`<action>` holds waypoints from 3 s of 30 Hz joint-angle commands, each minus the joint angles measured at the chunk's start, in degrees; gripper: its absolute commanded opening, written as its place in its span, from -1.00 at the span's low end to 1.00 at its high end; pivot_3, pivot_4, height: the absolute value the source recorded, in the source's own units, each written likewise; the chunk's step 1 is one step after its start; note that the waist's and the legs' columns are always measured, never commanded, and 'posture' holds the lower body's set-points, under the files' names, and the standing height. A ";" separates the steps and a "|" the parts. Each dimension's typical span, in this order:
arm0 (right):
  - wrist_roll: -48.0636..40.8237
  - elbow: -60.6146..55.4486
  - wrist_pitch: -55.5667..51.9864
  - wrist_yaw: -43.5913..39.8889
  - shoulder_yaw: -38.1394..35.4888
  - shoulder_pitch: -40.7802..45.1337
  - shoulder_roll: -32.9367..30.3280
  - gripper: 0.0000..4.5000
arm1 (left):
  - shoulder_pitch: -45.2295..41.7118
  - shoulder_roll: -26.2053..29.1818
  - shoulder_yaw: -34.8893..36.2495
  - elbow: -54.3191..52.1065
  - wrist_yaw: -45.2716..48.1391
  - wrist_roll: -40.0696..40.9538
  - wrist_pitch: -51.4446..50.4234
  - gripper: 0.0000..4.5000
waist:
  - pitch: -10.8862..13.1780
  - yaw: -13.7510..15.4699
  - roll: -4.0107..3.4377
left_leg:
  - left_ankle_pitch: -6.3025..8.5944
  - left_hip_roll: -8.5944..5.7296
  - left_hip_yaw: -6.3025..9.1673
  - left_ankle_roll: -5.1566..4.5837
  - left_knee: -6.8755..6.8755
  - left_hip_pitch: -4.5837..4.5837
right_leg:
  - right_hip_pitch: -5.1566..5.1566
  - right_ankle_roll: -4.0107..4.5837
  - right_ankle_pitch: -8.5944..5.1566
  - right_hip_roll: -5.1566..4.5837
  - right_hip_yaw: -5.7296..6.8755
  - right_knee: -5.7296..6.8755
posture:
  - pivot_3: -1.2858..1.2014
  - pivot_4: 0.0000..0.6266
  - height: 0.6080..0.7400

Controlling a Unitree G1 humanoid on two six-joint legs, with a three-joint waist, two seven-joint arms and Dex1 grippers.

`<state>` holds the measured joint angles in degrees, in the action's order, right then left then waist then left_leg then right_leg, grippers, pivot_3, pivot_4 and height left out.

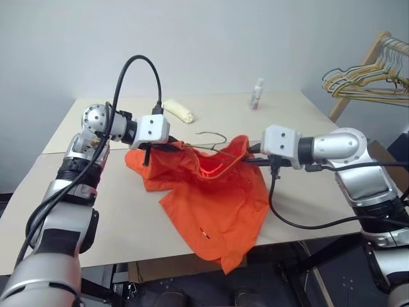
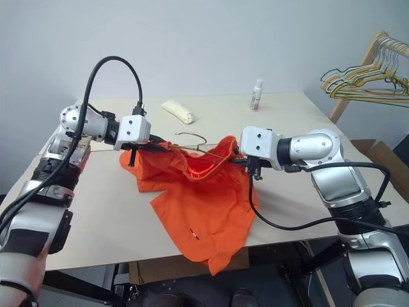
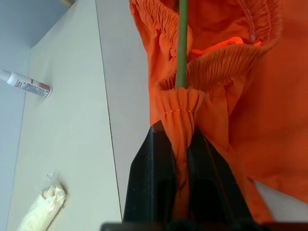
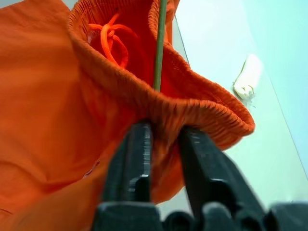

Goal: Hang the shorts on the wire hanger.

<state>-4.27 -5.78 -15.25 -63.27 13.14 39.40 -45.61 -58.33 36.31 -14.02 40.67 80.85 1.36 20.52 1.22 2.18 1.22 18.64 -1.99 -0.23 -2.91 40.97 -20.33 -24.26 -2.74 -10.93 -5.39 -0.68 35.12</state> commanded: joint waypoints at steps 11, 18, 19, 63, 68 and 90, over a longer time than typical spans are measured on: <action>3.67 6.08 -3.06 5.83 -0.45 -1.55 4.97 0.99 | 1.01 0.11 2.65 -4.89 -0.47 1.96 -2.83 -1.00 | 0.00 -0.15 0.00 | -0.03 0.02 -0.01 0.05 -0.01 0.03 | 0.00 0.00 0.00 0.03 -0.02 0.01 | 0.09 -1.00 1.00; 1.82 8.26 -8.24 9.87 -2.92 -0.96 7.70 0.99 | 2.45 0.35 2.71 -6.49 0.92 2.71 -4.05 -1.00 | 0.00 -0.01 0.00 | -0.17 0.00 0.00 0.29 -0.02 0.02 | 0.00 0.00 0.00 0.01 -0.02 0.01 | 0.09 -1.00 1.00; 0.86 8.08 -8.53 9.40 -3.47 -1.11 7.82 0.99 | 2.53 0.35 2.70 -6.60 1.01 2.64 -4.15 -1.00 | 0.00 0.00 0.00 | -0.17 -0.01 0.00 0.29 -0.01 0.01 | 0.00 0.00 0.00 0.00 -0.02 0.01 | 0.09 -1.00 1.00; -13.44 -3.13 -22.58 4.26 -15.69 -12.03 -1.18 -0.96 | 0.10 0.69 9.73 4.83 -10.79 3.08 -3.51 1.00 | 0.00 -0.10 -0.01 | 0.00 -0.03 0.02 0.01 0.00 0.00 | 0.01 -0.01 0.01 -0.07 -0.01 -0.04 | 0.04 -1.00 1.00; -16.66 -8.20 -31.83 10.24 -25.53 -18.44 -3.23 -0.96 | 3.96 -2.16 14.05 -0.60 -11.43 9.69 -7.44 1.00 | -0.01 -0.17 -0.01 | 0.00 0.02 0.02 0.00 0.01 0.00 | 0.01 -0.02 0.02 -0.10 -0.01 -0.01 | 0.02 -1.00 1.00; -6.95 -0.61 -70.22 50.54 -52.22 -1.23 -5.40 -0.96 | 23.48 -8.37 16.44 -40.22 -17.00 26.88 -29.57 1.00 | -0.27 -3.34 -0.45 | 0.05 0.01 -0.07 -0.07 -0.05 0.08 | 0.01 -0.03 0.03 -0.36 -0.21 -0.14 | -0.03 -1.00 1.00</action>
<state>-12.76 -6.19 -84.76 -14.94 -36.66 35.83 -49.20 -34.67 28.05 1.33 3.46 64.73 26.46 -8.28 0.95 -1.16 0.77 18.69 -1.98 -0.30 -2.97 40.91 -20.25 -24.25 -2.76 -10.91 -5.75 -0.89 34.96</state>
